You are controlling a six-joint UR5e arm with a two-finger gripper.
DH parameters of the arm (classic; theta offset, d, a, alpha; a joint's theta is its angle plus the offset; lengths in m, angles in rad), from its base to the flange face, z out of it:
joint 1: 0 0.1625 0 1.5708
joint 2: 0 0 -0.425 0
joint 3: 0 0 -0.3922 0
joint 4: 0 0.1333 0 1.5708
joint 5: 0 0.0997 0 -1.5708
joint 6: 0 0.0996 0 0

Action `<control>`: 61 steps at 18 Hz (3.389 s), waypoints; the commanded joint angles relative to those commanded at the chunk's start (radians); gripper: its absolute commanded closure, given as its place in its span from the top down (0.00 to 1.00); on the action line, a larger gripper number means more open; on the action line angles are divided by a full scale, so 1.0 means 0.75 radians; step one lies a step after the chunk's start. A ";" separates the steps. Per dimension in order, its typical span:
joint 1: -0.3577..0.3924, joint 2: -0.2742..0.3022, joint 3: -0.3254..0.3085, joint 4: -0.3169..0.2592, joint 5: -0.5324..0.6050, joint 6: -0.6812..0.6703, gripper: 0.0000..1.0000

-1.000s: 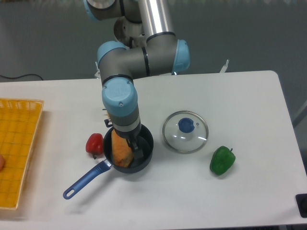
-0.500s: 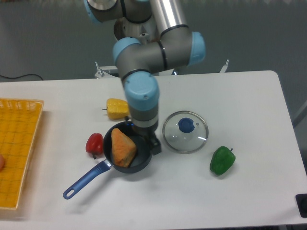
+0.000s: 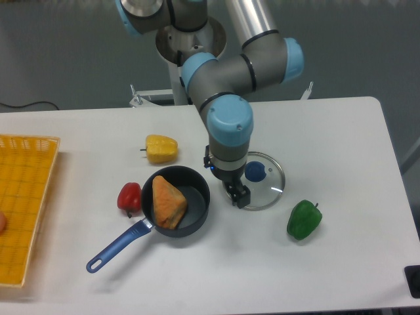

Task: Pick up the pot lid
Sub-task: 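Lower the gripper onto the blue knob of the glass lid, then close the gripper around the blue knob of the lid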

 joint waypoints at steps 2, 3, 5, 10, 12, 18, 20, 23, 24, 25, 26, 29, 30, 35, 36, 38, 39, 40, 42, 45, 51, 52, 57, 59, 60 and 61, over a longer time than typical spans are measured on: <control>0.004 -0.002 -0.016 0.000 0.053 0.053 1.00; 0.010 -0.002 -0.029 0.000 0.068 0.104 1.00; 0.035 0.000 -0.037 0.000 0.062 0.153 1.00; 0.057 -0.002 -0.074 0.000 0.070 0.294 1.00; 0.059 -0.002 -0.096 0.002 0.070 0.323 1.00; 0.070 -0.006 -0.149 0.079 0.066 0.344 1.00; 0.084 -0.004 -0.174 0.137 0.066 0.378 1.00; 0.098 -0.006 -0.162 0.153 0.066 0.417 1.00; 0.110 -0.006 -0.164 0.180 0.064 0.429 1.00; 0.115 -0.006 -0.174 0.210 0.062 0.446 1.00; 0.121 -0.006 -0.176 0.213 0.064 0.458 1.00; 0.123 -0.020 -0.180 0.225 0.066 0.470 1.00; 0.121 -0.024 -0.180 0.227 0.068 0.471 1.00; 0.113 -0.035 -0.211 0.227 0.074 0.477 1.00; 0.113 -0.035 -0.215 0.227 0.074 0.479 1.00; 0.111 -0.035 -0.231 0.235 0.090 0.477 1.00; 0.111 -0.035 -0.233 0.235 0.109 0.477 1.00; 0.109 -0.037 -0.233 0.235 0.123 0.477 1.00; 0.108 -0.037 -0.237 0.235 0.125 0.477 1.00; 0.106 -0.039 -0.239 0.235 0.127 0.475 1.00; 0.100 -0.041 -0.241 0.235 0.127 0.466 0.99; 0.096 -0.041 -0.241 0.235 0.129 0.464 0.98; 0.086 -0.051 -0.239 0.235 0.133 0.460 0.91; 0.086 -0.055 -0.239 0.235 0.133 0.460 0.88; 0.086 -0.057 -0.237 0.235 0.133 0.460 0.83; 0.086 -0.057 -0.239 0.235 0.135 0.460 0.80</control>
